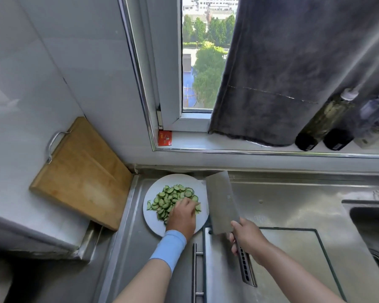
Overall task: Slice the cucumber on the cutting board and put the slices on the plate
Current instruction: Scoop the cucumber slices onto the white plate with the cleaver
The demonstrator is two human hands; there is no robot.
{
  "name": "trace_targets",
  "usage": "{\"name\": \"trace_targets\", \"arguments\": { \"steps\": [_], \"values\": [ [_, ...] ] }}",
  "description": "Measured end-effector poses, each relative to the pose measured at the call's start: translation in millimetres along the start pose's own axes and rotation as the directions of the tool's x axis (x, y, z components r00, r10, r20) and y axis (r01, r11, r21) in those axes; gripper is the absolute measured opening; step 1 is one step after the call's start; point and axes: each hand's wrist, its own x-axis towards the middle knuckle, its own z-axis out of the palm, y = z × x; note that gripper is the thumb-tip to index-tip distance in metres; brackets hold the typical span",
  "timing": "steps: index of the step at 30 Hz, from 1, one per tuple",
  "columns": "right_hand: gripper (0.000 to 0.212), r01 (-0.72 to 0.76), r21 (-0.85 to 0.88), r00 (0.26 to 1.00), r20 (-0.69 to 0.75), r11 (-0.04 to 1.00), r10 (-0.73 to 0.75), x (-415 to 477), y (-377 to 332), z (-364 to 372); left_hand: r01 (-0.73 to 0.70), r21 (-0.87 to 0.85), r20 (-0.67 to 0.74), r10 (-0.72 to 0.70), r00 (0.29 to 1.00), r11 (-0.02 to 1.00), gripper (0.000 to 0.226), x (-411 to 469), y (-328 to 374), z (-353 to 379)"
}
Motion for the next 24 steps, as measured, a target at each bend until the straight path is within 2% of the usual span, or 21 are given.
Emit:
{"name": "trace_targets", "arguments": {
  "steps": [3,6,7,10,13,14,17,19,21,24],
  "values": [
    [0.023,-0.027,0.010,0.999,-0.045,1.000,0.028,-16.3,27.9,-39.2,-0.028,0.013,0.145,0.026,0.989,1.000,0.025,-22.5,19.1,26.4],
    [0.025,-0.060,0.017,0.996,-0.065,0.998,0.061,-31.3,56.7,-75.4,-0.043,0.095,0.184,0.025,0.983,0.995,0.014,-37.7,31.1,49.3],
    [0.025,-0.065,0.019,0.995,-0.069,0.998,0.067,-35.0,66.3,-86.6,-0.033,0.137,0.190,0.006,0.982,0.990,0.016,-40.1,34.8,54.1],
    [0.025,-0.079,0.020,0.993,-0.083,0.997,0.081,-45.2,95.6,-120.0,0.059,0.174,0.156,-0.087,0.984,0.983,0.027,-46.2,47.4,67.3],
    [0.024,-0.082,0.004,0.992,-0.097,0.997,0.082,-52.7,121.0,-148.5,0.171,0.107,0.184,-0.188,0.965,0.979,0.013,-56.7,74.4,76.7],
    [0.024,-0.085,0.000,0.991,-0.104,0.996,0.084,-54.6,127.8,-156.1,0.158,0.109,0.203,-0.178,0.963,0.981,0.014,-60.2,87.0,79.4],
    [0.023,-0.096,0.029,0.985,-0.140,0.995,0.099,-60.8,145.8,-175.6,-0.002,0.112,0.254,-0.027,0.967,0.994,0.017,-74.1,117.6,93.6],
    [0.025,-0.095,0.050,0.978,-0.183,0.994,0.103,-67.3,156.4,-186.7,-0.050,0.125,0.232,0.019,0.972,0.991,0.022,-85.2,133.3,101.8],
    [0.027,-0.100,0.027,0.967,-0.234,0.995,0.103,-73.5,170.1,-197.1,-0.026,0.113,0.212,0.001,0.977,0.993,0.038,-92.3,141.3,110.0],
    [0.031,-0.125,-0.004,0.947,-0.298,0.992,0.118,-81.3,194.4,-204.8,-0.033,0.231,0.358,-0.053,0.932,0.972,0.062,-102.0,147.2,124.1]
  ]
}}
